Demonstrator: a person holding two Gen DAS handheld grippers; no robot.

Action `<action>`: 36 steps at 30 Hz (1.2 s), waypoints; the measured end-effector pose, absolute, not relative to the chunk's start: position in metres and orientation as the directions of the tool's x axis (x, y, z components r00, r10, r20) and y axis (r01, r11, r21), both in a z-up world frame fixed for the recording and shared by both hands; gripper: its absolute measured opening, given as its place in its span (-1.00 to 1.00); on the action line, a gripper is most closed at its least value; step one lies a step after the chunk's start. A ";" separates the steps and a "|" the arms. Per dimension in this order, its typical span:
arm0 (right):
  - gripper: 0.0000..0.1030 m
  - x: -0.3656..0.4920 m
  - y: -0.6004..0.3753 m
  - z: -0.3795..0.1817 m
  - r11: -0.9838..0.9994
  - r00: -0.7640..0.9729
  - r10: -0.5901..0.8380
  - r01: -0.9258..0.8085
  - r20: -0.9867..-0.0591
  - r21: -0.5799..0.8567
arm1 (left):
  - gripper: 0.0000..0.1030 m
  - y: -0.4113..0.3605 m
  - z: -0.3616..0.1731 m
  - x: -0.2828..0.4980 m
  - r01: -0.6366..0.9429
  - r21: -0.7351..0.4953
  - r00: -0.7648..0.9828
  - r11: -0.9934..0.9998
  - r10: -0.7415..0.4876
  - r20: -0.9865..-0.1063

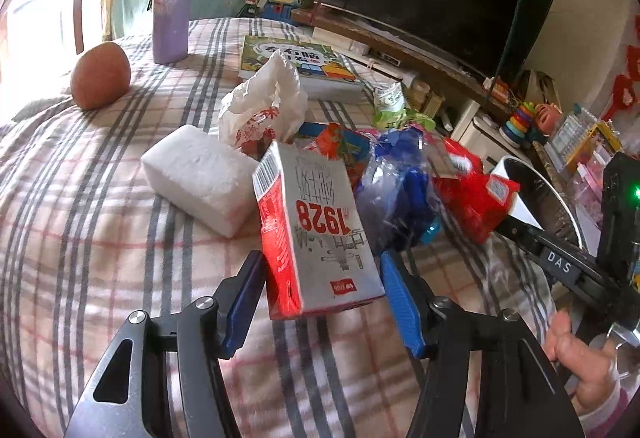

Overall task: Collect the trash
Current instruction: 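Grasp the red printed carton with the left tool while the right tool grasps the chip bag, then carry the carton and chip bag over the bin and open both tools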

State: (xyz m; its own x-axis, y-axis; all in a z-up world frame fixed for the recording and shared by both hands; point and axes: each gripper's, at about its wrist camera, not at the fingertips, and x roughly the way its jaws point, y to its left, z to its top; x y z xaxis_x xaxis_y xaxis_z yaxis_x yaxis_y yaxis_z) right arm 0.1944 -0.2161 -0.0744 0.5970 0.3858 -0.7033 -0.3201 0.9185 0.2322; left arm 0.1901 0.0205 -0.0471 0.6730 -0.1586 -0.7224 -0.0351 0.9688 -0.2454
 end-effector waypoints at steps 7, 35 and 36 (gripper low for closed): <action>-1.00 0.177 -0.227 -0.068 0.918 0.607 0.392 -0.311 -0.692 0.248 | -0.37 0.016 -0.033 0.161 0.011 -0.257 0.686 0.966 -0.194 -0.702; -1.00 0.133 -0.281 -0.059 0.934 0.650 0.355 -0.217 -0.672 0.284 | 0.10 -0.028 -0.053 0.152 0.111 -0.235 0.604 0.966 -0.253 -0.756; -1.00 0.132 -0.282 -0.059 0.934 0.650 0.356 -0.216 -0.671 0.286 | 0.10 -0.030 -0.055 0.153 0.116 -0.242 0.597 0.963 -0.262 -0.758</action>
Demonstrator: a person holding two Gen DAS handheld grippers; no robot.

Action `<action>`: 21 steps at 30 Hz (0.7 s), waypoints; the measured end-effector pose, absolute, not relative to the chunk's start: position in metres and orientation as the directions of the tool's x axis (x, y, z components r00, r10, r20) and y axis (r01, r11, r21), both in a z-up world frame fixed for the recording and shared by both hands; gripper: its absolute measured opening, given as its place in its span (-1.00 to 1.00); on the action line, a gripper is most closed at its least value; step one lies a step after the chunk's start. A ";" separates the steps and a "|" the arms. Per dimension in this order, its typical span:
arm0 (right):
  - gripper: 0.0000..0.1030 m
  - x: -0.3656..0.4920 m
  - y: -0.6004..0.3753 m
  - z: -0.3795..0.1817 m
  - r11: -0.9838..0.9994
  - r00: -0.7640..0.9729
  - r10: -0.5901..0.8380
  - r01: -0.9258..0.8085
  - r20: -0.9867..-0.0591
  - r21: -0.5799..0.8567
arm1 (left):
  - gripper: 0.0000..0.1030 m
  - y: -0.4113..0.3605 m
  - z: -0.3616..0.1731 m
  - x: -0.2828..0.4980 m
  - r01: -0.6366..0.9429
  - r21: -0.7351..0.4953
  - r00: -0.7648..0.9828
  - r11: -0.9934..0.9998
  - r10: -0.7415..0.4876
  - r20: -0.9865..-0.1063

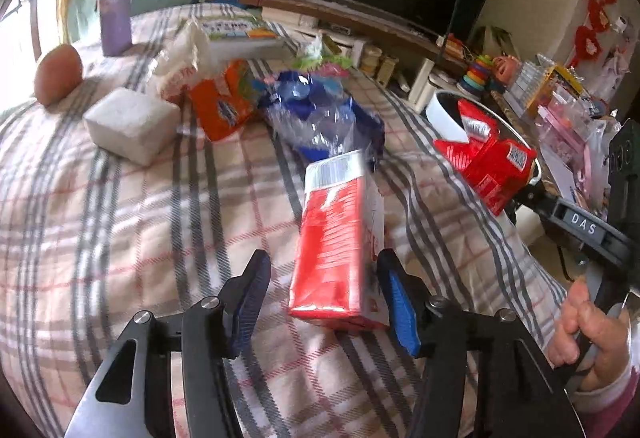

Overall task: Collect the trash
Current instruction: 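Carry the carton and chip bag over the bin and open both tools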

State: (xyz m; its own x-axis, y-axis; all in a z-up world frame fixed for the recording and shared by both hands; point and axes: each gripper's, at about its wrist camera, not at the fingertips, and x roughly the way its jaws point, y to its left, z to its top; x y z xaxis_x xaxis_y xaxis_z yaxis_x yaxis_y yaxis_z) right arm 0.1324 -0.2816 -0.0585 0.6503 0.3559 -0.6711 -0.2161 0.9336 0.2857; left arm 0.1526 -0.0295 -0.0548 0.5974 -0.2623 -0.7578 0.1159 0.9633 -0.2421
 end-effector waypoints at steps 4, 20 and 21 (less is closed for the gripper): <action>-1.00 0.129 -0.284 -0.057 0.934 0.655 0.355 -0.211 -0.667 0.289 | -0.45 -0.040 -0.056 0.156 0.162 -0.250 0.582 0.955 -0.297 -0.757; -1.00 0.125 -0.327 -0.044 0.949 0.701 0.293 -0.132 -0.651 0.286 | -0.45 -0.080 -0.034 0.178 0.305 -0.263 0.574 0.915 -0.397 -0.716; -1.00 0.125 -0.331 -0.044 0.950 0.704 0.288 -0.125 -0.650 0.285 | -0.45 -0.082 -0.033 0.180 0.312 -0.261 0.574 0.914 -0.400 -0.714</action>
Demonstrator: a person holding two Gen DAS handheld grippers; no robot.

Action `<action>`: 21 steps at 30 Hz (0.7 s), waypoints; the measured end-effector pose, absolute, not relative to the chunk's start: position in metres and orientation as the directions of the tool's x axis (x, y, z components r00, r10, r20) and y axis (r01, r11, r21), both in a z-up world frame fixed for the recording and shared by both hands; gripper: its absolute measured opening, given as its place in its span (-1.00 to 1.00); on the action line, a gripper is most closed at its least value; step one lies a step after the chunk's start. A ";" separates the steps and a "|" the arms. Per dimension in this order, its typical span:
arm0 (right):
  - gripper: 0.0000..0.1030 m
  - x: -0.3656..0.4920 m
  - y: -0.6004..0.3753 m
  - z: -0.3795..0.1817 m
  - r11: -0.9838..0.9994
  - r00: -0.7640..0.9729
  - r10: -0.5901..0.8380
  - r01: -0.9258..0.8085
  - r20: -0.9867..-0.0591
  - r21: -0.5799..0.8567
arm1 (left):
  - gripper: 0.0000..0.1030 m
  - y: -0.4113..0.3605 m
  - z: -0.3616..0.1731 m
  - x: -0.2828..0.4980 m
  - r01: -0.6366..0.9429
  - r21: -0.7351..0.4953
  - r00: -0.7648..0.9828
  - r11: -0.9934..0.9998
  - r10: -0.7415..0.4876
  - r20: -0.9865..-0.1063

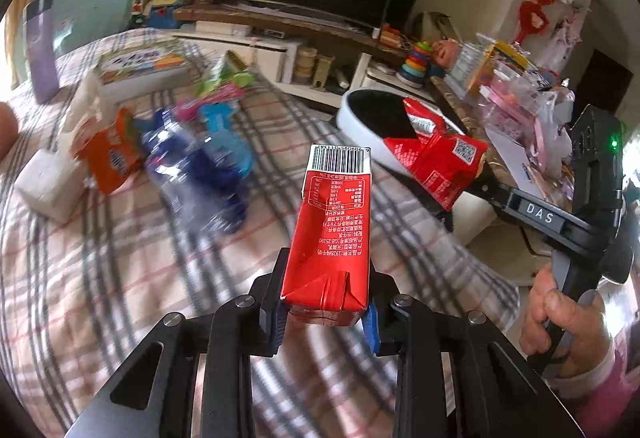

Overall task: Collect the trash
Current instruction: 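Carry the carton and chip bag over the bin and open both tools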

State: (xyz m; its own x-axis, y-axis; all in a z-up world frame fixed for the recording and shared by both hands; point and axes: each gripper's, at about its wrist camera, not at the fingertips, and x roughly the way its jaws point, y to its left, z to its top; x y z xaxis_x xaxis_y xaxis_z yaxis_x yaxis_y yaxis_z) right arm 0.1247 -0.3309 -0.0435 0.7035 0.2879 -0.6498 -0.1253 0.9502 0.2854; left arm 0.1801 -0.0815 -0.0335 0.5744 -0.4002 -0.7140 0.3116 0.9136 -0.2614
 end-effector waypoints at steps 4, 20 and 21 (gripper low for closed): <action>-1.00 0.126 -0.344 -0.042 0.954 0.711 0.266 -0.097 -0.651 0.284 | -0.45 -0.094 -0.031 0.192 0.346 -0.249 0.573 0.905 -0.414 -0.707; -1.00 0.146 -0.382 -0.036 0.970 0.719 0.183 -0.022 -0.671 0.242 | -0.44 -0.138 -0.026 0.242 0.399 -0.215 0.568 0.891 -0.425 -0.705; -1.00 0.148 -0.384 -0.036 0.970 0.718 0.181 -0.019 -0.672 0.241 | -0.44 -0.139 -0.026 0.244 0.401 -0.214 0.568 0.891 -0.425 -0.705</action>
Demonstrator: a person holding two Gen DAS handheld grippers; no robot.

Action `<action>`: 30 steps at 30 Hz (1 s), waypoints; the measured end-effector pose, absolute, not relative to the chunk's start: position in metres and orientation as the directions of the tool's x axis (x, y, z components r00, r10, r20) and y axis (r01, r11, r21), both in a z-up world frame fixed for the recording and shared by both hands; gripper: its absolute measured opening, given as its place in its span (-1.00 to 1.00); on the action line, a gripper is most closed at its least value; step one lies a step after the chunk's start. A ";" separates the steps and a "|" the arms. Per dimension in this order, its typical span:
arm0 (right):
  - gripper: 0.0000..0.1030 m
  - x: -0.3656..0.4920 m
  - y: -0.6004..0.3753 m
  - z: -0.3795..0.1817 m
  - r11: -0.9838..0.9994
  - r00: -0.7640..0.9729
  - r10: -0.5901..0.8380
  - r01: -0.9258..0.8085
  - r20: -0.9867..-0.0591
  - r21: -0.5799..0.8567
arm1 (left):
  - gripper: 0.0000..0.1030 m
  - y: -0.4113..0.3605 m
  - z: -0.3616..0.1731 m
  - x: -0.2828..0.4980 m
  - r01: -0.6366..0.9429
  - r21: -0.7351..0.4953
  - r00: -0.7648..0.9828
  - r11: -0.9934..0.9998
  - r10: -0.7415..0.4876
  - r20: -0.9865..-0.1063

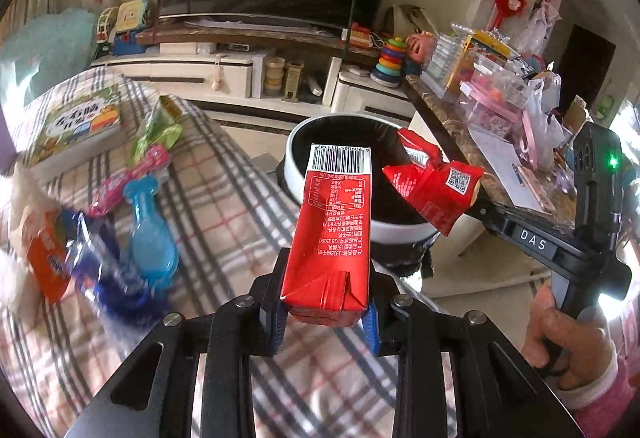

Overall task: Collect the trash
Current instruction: 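Carry the carton and chip bag over the bin and open both tools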

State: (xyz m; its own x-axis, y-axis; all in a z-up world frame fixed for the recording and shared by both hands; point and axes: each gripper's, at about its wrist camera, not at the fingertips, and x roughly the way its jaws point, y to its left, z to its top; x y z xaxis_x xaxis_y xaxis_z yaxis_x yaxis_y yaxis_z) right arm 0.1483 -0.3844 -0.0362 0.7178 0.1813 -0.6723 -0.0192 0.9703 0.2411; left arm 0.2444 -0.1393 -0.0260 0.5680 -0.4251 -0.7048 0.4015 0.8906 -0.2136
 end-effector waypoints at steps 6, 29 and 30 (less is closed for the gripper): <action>-1.00 0.158 -0.398 -0.036 0.973 0.717 0.160 0.000 -0.678 0.229 | -0.44 -0.156 -0.024 0.259 0.415 -0.206 0.567 0.886 -0.429 -0.703; -0.99 0.194 -0.420 -0.043 0.981 0.689 0.127 0.018 -0.714 0.191 | -0.44 -0.201 -0.030 0.310 0.437 -0.166 0.553 0.884 -0.409 -0.726; -0.99 0.195 -0.420 -0.044 0.982 0.686 0.124 0.019 -0.717 0.188 | -0.44 -0.203 -0.031 0.312 0.437 -0.165 0.549 0.884 -0.407 -0.730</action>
